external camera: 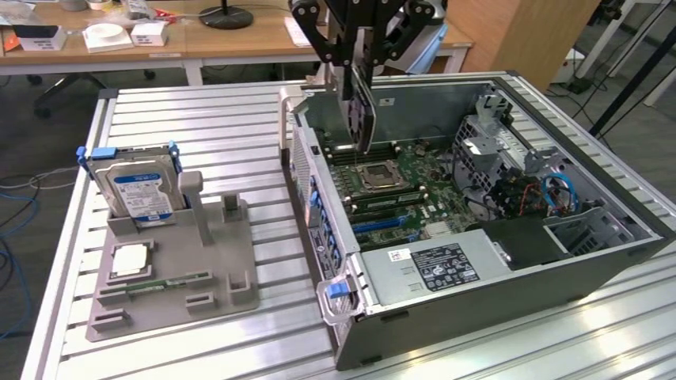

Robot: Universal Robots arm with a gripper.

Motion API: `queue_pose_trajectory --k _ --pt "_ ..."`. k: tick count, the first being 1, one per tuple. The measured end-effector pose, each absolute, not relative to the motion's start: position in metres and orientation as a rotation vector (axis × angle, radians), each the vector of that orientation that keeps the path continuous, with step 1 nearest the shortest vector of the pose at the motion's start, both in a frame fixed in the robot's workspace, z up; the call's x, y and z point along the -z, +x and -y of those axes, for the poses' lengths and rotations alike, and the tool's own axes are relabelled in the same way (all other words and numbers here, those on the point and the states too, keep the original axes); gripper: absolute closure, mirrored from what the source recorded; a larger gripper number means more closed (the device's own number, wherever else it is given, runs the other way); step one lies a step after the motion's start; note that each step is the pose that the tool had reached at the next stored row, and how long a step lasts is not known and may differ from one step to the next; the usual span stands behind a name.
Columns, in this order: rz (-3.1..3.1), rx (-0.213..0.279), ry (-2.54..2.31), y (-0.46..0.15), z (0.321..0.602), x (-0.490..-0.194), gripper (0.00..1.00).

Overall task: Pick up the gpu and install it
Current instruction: 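Pick up the gpu and move the gpu toward the slot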

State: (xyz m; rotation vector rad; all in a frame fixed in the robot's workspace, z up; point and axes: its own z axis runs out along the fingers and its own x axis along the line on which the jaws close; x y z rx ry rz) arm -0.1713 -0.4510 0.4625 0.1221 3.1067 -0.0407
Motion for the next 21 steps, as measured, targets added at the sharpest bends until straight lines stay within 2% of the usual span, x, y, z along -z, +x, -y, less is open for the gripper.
queue_pose_trajectory --k 21 --pt "-3.107 0.041 0.122 -0.1633 0.4509 -0.4624 0.74"
